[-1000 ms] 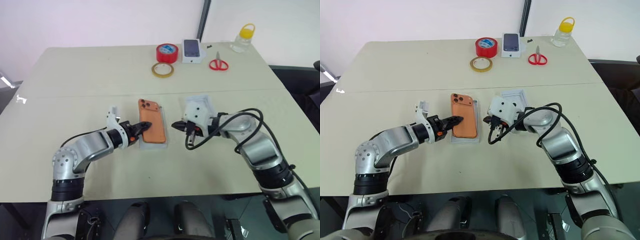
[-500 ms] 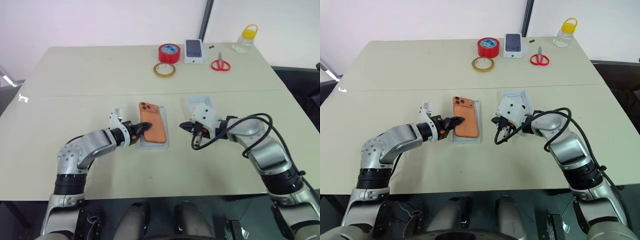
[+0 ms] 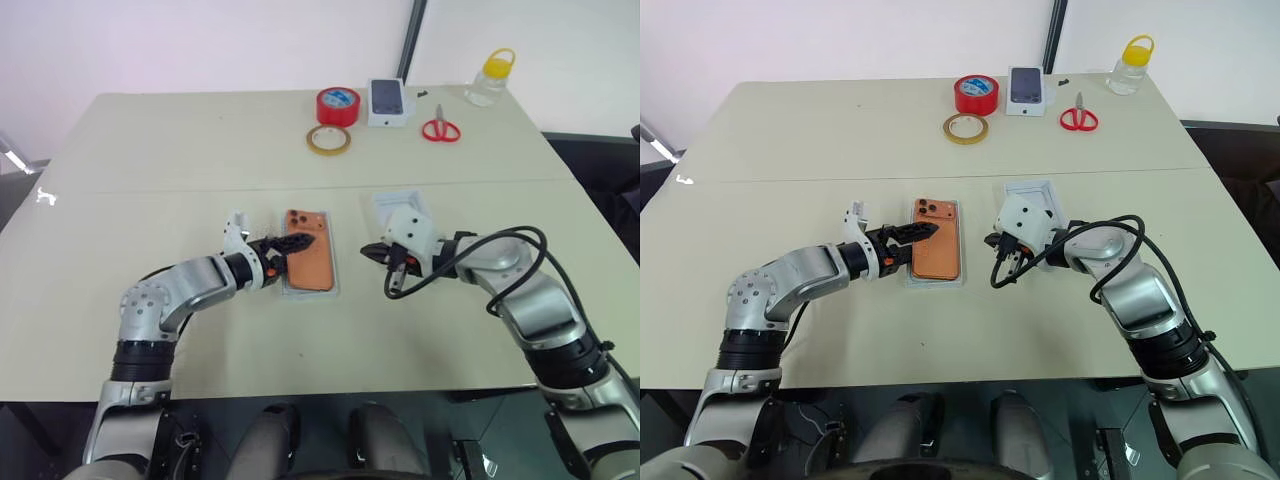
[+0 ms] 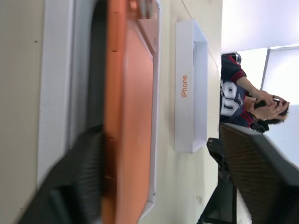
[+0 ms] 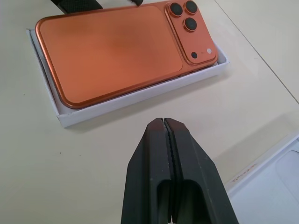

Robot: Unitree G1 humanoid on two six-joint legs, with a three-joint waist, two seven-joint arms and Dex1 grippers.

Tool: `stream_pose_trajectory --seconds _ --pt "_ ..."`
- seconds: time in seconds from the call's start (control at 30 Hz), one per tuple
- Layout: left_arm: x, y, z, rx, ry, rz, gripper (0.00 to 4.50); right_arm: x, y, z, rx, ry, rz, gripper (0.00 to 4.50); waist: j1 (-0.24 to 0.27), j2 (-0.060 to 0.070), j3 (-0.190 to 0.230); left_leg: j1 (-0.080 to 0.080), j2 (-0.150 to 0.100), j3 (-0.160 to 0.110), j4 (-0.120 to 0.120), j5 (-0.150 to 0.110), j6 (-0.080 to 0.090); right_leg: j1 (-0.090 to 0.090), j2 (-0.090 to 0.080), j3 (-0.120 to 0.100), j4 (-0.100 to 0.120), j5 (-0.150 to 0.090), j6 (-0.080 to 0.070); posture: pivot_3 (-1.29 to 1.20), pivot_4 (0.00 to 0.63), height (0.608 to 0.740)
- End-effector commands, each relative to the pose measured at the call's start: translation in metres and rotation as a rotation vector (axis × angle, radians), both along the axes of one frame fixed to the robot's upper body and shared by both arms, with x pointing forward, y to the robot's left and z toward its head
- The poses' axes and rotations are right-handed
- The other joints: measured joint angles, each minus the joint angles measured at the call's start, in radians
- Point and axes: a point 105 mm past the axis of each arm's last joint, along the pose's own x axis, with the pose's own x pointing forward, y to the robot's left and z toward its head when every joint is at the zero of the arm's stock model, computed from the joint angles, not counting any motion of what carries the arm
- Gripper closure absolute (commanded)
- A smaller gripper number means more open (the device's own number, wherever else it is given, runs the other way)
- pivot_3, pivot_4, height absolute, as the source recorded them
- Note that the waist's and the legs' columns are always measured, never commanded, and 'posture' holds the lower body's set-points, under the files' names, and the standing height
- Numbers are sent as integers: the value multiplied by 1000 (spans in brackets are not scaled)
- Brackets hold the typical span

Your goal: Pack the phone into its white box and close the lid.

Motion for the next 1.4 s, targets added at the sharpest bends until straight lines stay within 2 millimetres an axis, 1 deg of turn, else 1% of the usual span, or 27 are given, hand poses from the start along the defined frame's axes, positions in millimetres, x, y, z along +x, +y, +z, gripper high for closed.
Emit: stream_pose_trajectory --seconds 0.03,0.2,0.37,0.5,0.6,0.67,0.7,0.77,0.83,0.87,1.0,1.13,1.27,1.4 --pt "-5 -1 13 84 -88 -65 168 1 -3 12 13 -43 -4 4500 -2 0 0 0 0 0 0 0 0 0 0 0 0 0 0 0 150 740" --pt "-10 3 14 196 -135 -125 168 3 -5 11 12 -38 -12 4500 0 0 0 0 0 0 0 0 0 0 0 0 0 0 0 0 150 740" --pt "-12 15 14 347 -199 -161 168 6 -9 10 25 -35 -29 4500 -3 0 0 0 0 0 0 0 0 0 0 0 0 0 0 0 150 740" --pt "-8 29 28 363 -265 -132 168 9 -12 12 82 -30 -58 4500 -2 0 0 0 0 0 -1 0 0 0 0 0 0 0 0 0 150 740" --pt "-3 43 43 442 -372 -94 168 10 -11 12 109 -30 -70 4500 -2 0 0 0 0 0 -1 0 0 0 0 0 0 0 0 0 150 740" --pt "3 57 48 539 -449 -49 168 9 -6 11 111 -25 -60 4500 -4 0 0 0 0 0 -1 0 0 -1 0 0 0 0 0 0 150 740" --pt "7 67 45 646 -490 -34 168 8 0 9 107 -14 -56 4500 -5 0 1 0 0 0 -1 0 0 -1 0 0 0 0 0 0 150 740" --pt "11 84 32 871 -561 -54 168 10 9 2 80 22 -73 4500 -10 1 1 0 0 0 -2 0 0 -1 0 0 0 0 0 0 150 740" --pt "13 93 17 1075 -641 -130 168 16 16 -4 55 57 -115 4500 -9 3 2 0 0 1 -3 0 0 -1 0 1 0 0 0 0 150 740" --pt "14 93 12 1118 -673 -170 168 20 20 -6 44 63 -130 4500 -6 4 2 0 0 1 -3 0 -1 -1 0 1 0 0 0 0 150 740" --pt "26 76 5 1084 -734 -206 168 29 32 -18 -38 65 -161 4500 10 3 3 -1 -1 0 -3 0 0 -1 -1 -1 -2 0 0 0 150 740" --pt "29 62 -12 1145 -759 -334 168 37 40 -27 -99 50 -182 4500 12 2 4 -2 -1 0 -2 0 0 -2 -1 -1 -2 0 0 0 150 740" --pt "23 39 -25 1067 -776 -473 168 40 47 -30 -127 42 -174 4500 5 3 3 -2 0 0 -2 0 0 -2 0 -1 -1 0 0 0 150 740" --pt "16 21 -26 972 -803 -563 168 40 49 -29 -127 38 -165 4500 -2 3 3 -2 0 0 -1 0 0 -1 0 -1 0 0 0 0 150 740"
